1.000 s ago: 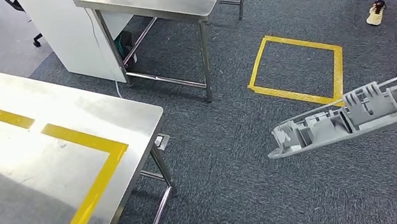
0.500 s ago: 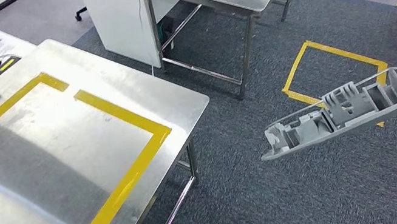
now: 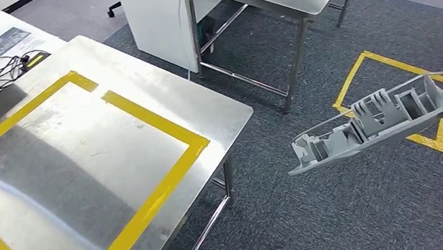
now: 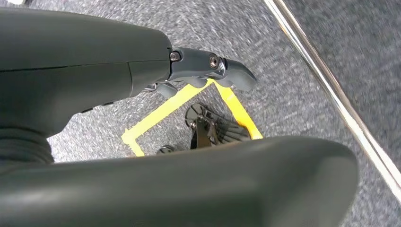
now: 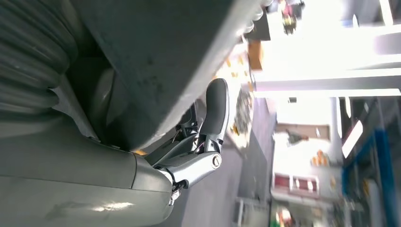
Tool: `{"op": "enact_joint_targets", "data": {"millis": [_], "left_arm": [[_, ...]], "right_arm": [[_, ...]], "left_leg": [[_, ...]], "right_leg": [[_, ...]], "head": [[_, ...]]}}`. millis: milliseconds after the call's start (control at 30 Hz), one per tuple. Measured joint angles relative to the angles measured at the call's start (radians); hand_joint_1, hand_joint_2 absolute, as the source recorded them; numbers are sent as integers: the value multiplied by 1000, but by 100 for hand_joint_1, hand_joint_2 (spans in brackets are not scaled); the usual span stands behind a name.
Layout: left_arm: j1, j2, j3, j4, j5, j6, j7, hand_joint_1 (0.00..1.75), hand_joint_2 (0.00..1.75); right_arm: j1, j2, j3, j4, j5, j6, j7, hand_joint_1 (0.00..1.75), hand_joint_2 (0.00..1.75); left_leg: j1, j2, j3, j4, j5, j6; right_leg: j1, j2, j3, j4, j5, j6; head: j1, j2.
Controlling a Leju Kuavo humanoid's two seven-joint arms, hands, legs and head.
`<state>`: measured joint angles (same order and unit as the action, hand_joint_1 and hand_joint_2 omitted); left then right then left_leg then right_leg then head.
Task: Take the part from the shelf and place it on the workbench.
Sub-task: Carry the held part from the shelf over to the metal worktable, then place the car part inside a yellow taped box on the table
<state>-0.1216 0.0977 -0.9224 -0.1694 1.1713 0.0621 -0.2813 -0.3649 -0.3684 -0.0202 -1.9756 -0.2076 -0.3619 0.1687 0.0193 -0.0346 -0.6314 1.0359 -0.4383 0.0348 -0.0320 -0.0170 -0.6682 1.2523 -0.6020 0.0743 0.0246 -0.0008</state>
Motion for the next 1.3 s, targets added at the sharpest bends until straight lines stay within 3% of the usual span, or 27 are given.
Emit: {"op": "enact_joint_targets", "data": {"millis": [167, 267, 333, 400, 433, 467, 500, 533, 567, 600, 633, 700, 767, 800, 833, 900, 967, 1033, 1067, 1100, 1133, 1200, 1267, 1300], "left_arm": [[0, 0, 0, 0, -1, -3, 0, 0, 0], [0, 0, 0, 0, -1, -3, 0, 0, 0], [1, 0, 0, 0, -3, -3, 0, 0, 0], [2, -2, 0, 0, -5, -4, -1, 0, 0], [3, -3, 0, -1, -6, -5, -1, 0, 0], [2, -4, 0, -1, -7, -6, -2, 0, 0], [2, -3, 0, -1, -9, -8, -2, 0, 0], [1, -2, 0, -1, -12, -13, -7, 0, 0], [-1, -1, 0, -1, -15, -18, -12, 0, 0], [-2, 0, 0, -2, -17, -23, -16, 0, 0], [-5, 0, 0, -2, -20, -27, -20, 0, 0], [-10, 0, 0, -2, -20, -30, -20, 0, 0], [-11, -1, 0, -2, -21, -35, -19, 0, 0], [-9, -1, 0, -2, -21, -37, -19, 0, 0], [-8, -1, 0, -2, -22, -40, -19, 0, 0], [-6, -3, 0, -3, -23, -44, -18, 0, 0], [-6, -6, 0, -4, -23, -47, -16, 0, 0], [-5, -7, 0, -4, -24, -50, -14, 0, 0], [-2, -8, 0, -4, -25, -52, -13, 0, 0], [0, -7, -1, -4, -25, -53, -13, 0, 0], [1, -6, -1, -4, -25, -54, -13, 0, 0], [0, -5, -1, -4, -25, -55, -13, 0, 0], [1, -4, -1, -4, -25, -56, -14, 0, 0], [4, -3, -1, -4, -25, -57, -14, 0, 0]], "right_arm": [[-8, 1, 11, 8, 7, 3, 0, 175, 175], [-14, 3, 22, 15, 13, 4, 3, 175, 175], [-30, 6, 39, 28, 22, 4, 8, 175, 175], [-75, 11, 75, 52, 45, 5, 17, 175, 175], [-107, 18, 101, 68, 78, 8, 24, 175, 175], [-158, 34, 143, 93, 142, 19, 42, 175, 175], [-211, 61, 195, 127, 218, 35, 62, 175, 175], [-287, 114, 272, 193, 315, 71, 75, 175, 175], [-355, 167, 346, 263, 396, 107, 83, 175, 175], [-407, 215, 408, 329, 446, 132, 77, 175, 175], [-448, 257, 458, 389, 482, 154, 68, 175, 175], [-465, 288, 495, 445, 490, 158, 56, 175, 175], [-476, 318, 529, 506, 491, 176, 43, 175, 175], [-481, 336, 547, 539, 493, 187, 32, 175, 175], [-489, 355, 566, 573, 495, 198, 17, 175, 175], [-508, 401, 604, 644, 498, 216, -18, 175, 175], [-529, 449, 643, 717, 498, 233, -51, 175, 175], [-547, 498, 677, 788, 500, 248, -76, 175, 175], [-554, 522, 693, 820, 501, 252, -84, 175, 175], [-561, 545, 707, 851, 503, 255, -92, 175, 175], [-568, 565, 721, 879, 504, 256, -98, 175, 175], [-578, 598, 742, 933, 504, 256, -113, 175, 175], [-583, 624, 757, 980, 501, 252, -134, 175, 175], [-584, 637, 765, 1000, 494, 247, -144, 175, 175]], "left_leg": [[-3, -14, -1, 0, 1, 3], [-5, -28, -1, 0, 2, 4], [-8, -51, -1, 0, 4, 5], [-8, -95, -9, -3, 14, -5], [-8, -90, -22, 4, 14, -15], [-6, -65, -64, 69, -9, -28], [-1, -27, -77, 88, -11, -42], [-1, 20, -75, 91, -15, -40], [3, 40, -67, 84, -12, -35], [5, 39, -29, 18, 15, -26], [4, 28, -20, 0, 17, -13], [3, -1, -22, -1, 20, -8], [0, -35, -22, -1, 21, -6], [-2, -51, -22, 0, 22, -5], [-4, -66, -22, 0, 23, -5], [-5, -89, -24, -2, 27, -8], [5, -109, -32, -6, 35, -18], [14, -131, -38, -17, 46, -34], [13, -126, -42, -19, 48, -40], [9, -102, -50, -10, 41, -44], [4, -68, -67, 18, 26, -46], [5, 2, -125, 131, -24, -53], [13, 25, -170, 219, -46, -64], [19, 32, -166, 215, -35, -70]], "right_leg": [[1, 4, -33, 65, -16, -3], [3, 5, -44, 81, -8, -7], [8, 11, -21, 18, 42, -19], [15, 53, 44, -131, 107, -48], [16, 57, 74, -195, 126, -59], [17, 47, 99, -247, 140, -70], [18, 4, 106, -261, 143, -69], [17, -41, 109, -262, 139, -57], [17, -65, 101, -242, 124, -43], [15, -66, 88, -209, 101, -29], [15, -51, 67, -160, 73, -19], [14, -6, 7, -26, 17, -19], [17, 5, -38, 58, 6, -27], [19, 9, -38, 45, 28, -35], [22, 15, -23, -5, 65, -45], [27, 53, 28, -132, 127, -70], [32, 87, 59, -197, 146, -89], [38, 83, 73, -223, 147, -101], [37, 70, 84, -243, 152, -101], [35, 57, 96, -267, 158, -102], [32, 42, 107, -287, 163, -102], [30, 12, 117, -300, 166, -100], [28, -18, 117, -296, 160, -95], [24, -30, 117, -292, 156, -89]], "head": [[4, 0], [5, 0], [10, 0], [14, 0], [13, 0], [7, 0], [0, 0], [-10, 0], [-14, 0], [-14, 0], [-9, 0], [-2, 0], [5, 0], [10, 0], [15, 0], [17, 0], [13, 0], [17, 0], [20, 0], [16, 0], [9, 0], [-7, 0], [-13, 0], [-15, 0]]}}
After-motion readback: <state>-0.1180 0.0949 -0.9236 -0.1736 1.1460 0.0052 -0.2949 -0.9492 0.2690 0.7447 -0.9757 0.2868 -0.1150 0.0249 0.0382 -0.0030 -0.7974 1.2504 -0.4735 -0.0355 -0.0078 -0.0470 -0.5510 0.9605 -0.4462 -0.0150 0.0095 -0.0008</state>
